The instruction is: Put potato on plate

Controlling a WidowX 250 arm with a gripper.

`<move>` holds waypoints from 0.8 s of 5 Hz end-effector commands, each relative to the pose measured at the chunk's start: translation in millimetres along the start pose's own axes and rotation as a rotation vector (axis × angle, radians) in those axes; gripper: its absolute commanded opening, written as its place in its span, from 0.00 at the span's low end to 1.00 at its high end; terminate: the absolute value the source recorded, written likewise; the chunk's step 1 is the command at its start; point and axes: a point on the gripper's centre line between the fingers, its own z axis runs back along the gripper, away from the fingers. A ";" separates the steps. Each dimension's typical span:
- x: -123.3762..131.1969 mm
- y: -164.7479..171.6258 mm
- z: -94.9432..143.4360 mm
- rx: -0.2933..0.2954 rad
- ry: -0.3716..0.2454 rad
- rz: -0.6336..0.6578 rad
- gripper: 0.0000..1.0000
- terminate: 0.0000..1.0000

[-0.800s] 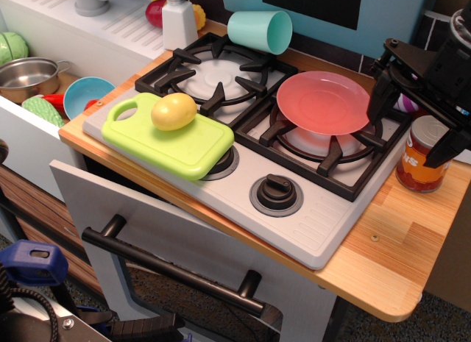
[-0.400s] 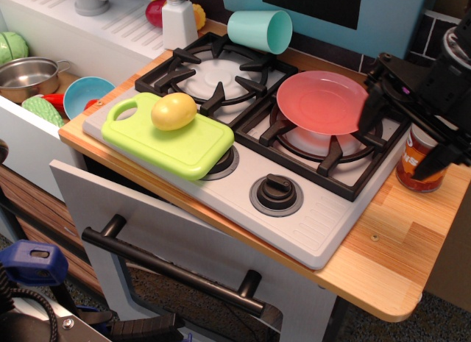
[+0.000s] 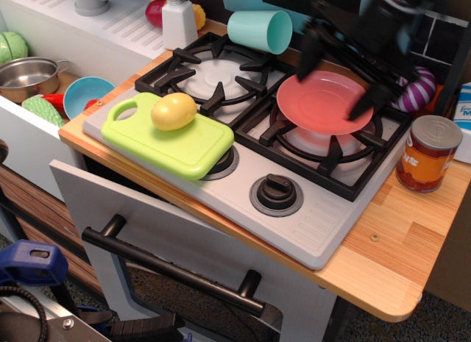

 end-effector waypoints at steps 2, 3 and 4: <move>-40.4 75.5 1.4 0.024 -0.099 0.121 1.00 0.00; -56.8 94.8 -19.1 -0.006 -0.088 0.148 1.00 0.00; -67.2 106.2 -26.3 0.017 -0.117 0.165 1.00 0.00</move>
